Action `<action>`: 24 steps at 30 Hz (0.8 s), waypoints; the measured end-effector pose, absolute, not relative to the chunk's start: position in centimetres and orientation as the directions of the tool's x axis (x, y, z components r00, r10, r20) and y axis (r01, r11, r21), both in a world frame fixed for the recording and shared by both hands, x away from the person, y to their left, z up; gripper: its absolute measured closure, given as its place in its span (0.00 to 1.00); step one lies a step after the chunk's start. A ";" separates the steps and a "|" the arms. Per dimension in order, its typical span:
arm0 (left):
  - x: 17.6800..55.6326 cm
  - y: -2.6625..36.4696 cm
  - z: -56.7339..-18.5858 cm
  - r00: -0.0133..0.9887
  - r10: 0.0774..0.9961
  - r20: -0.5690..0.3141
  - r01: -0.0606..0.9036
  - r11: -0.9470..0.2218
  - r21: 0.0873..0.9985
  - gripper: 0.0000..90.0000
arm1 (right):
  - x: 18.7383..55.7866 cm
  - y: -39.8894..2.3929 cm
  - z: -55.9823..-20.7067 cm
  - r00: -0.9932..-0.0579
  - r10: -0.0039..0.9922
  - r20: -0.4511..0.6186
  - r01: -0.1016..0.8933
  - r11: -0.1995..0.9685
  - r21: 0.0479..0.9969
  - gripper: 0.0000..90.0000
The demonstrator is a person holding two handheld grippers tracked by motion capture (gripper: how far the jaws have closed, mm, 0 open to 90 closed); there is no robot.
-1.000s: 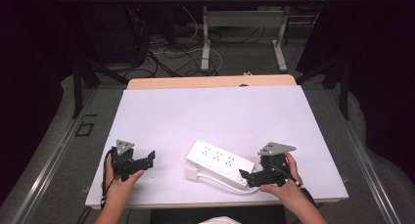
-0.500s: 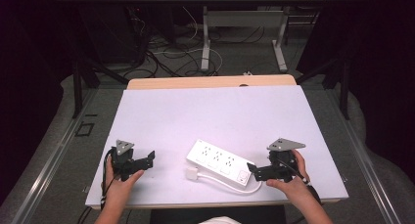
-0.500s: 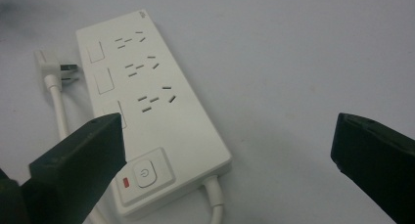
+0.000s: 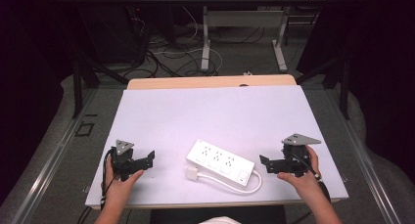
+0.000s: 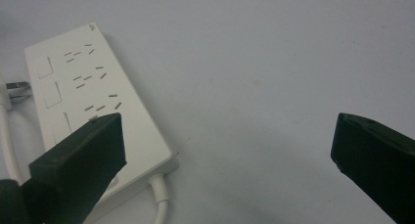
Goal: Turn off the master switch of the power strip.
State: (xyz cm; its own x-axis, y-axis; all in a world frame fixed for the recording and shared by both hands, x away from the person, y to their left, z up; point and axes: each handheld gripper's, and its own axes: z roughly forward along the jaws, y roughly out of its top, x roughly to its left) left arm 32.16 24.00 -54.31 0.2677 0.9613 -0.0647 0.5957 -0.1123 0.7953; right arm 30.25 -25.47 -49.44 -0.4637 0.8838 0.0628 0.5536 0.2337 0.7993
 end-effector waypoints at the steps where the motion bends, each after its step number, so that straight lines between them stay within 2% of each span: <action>1: 32.2 24.0 -54.3 0.268 0.961 -0.065 0.596 -0.112 0.795 0.07 | 30.3 -25.7 -49.4 -0.454 0.889 0.059 0.552 0.229 0.802 0.00; 24: 32.2 24.0 -54.3 0.268 0.961 -0.065 0.596 -0.112 0.795 0.07 | 31.4 -29.2 -50.4 -0.331 0.942 0.047 0.582 0.165 0.796 0.00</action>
State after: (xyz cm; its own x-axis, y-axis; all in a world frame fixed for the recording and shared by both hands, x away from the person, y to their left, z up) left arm 32.17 24.05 -54.31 0.2678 0.9613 -0.0650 0.5958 -0.1122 0.7953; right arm 31.39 -29.20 -50.36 -0.3311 0.9424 0.0472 0.5822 0.1647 0.7962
